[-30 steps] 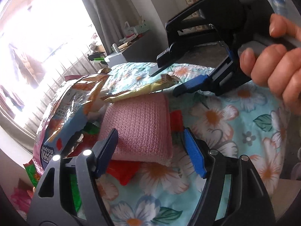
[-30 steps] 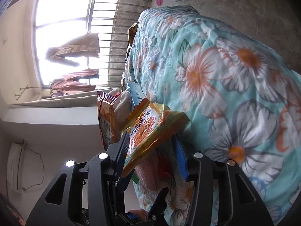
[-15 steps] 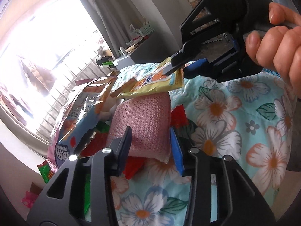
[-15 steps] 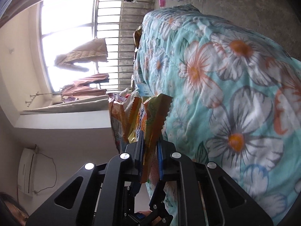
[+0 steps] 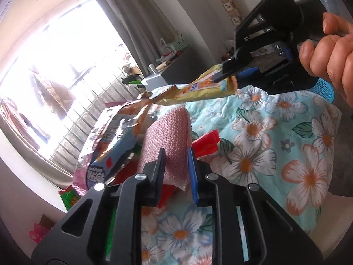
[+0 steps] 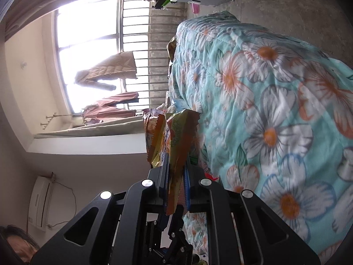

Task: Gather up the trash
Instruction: 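Grasp the pink knitted sponge with the left gripper while right holds the wrapper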

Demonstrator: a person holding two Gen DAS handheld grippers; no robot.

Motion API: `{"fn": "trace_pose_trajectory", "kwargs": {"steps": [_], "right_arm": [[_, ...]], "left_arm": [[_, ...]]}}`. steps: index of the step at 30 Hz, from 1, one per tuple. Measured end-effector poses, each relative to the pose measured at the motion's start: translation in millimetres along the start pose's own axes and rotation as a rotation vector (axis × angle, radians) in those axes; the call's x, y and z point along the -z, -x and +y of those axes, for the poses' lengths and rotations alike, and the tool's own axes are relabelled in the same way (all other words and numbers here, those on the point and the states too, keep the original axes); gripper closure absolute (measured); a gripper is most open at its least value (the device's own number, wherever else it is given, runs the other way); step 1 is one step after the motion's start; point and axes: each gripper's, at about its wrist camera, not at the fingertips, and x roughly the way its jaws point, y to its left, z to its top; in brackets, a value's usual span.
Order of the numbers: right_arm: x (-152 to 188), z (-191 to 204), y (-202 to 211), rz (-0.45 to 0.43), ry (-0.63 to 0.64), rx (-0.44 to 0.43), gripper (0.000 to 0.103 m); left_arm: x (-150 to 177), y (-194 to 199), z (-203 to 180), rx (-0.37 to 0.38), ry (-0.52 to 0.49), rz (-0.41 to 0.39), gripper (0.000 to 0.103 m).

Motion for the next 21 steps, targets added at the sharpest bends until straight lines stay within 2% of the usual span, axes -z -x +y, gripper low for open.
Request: {"fn": "trace_pose_trajectory", "kwargs": {"steps": [10, 21], "right_arm": [[14.7, 11.3, 19.0, -0.018, 0.018, -0.033, 0.092], [32.7, 13.1, 49.7, -0.061, 0.023, -0.052, 0.092]], "left_arm": [[3.6, 42.9, 8.5, -0.03, 0.05, -0.081, 0.088], [-3.9, 81.3, 29.0, 0.043, 0.186, -0.215, 0.089]]}}
